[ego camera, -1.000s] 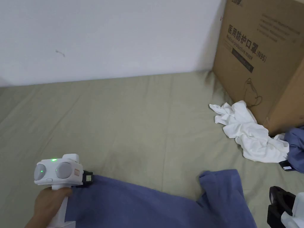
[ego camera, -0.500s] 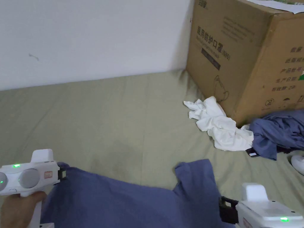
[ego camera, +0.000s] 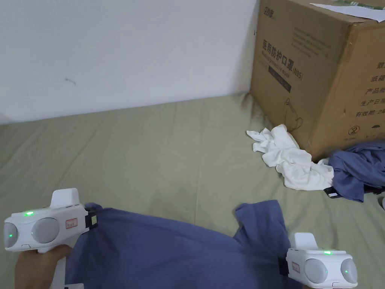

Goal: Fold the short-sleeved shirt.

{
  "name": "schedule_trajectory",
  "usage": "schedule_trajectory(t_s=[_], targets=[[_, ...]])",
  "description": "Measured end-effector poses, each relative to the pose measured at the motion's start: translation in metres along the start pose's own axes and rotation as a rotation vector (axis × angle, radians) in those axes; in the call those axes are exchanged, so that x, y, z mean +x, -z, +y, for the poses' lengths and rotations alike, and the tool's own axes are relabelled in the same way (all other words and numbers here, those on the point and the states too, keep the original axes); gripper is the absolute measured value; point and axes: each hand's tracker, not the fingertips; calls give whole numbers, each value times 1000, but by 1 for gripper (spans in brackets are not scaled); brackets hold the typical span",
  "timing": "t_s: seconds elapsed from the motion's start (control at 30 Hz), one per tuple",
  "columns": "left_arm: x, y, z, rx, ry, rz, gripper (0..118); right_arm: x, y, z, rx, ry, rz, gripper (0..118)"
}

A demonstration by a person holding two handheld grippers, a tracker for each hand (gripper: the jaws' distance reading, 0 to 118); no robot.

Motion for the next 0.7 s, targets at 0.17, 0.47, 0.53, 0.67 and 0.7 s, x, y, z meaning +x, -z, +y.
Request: schedule_trajectory(t_s=[0.17,0.47,0.53,0.67,0.7], targets=[[-11,-17,-4,18,-26,14,0,-8,-43,7,105,-85,-31,8],[-43,-100,6,170,-93,33,0,-16,-160,54,371,-149,50,8],[-48,-124,15,228,-98,39,0,-23,-185,71,440,-160,67,8],[-59,-173,41,338,-114,52,0,-35,-228,109,550,-189,99,8],[-62,-185,49,364,-112,57,0,-38,-236,120,573,-198,103,8]])
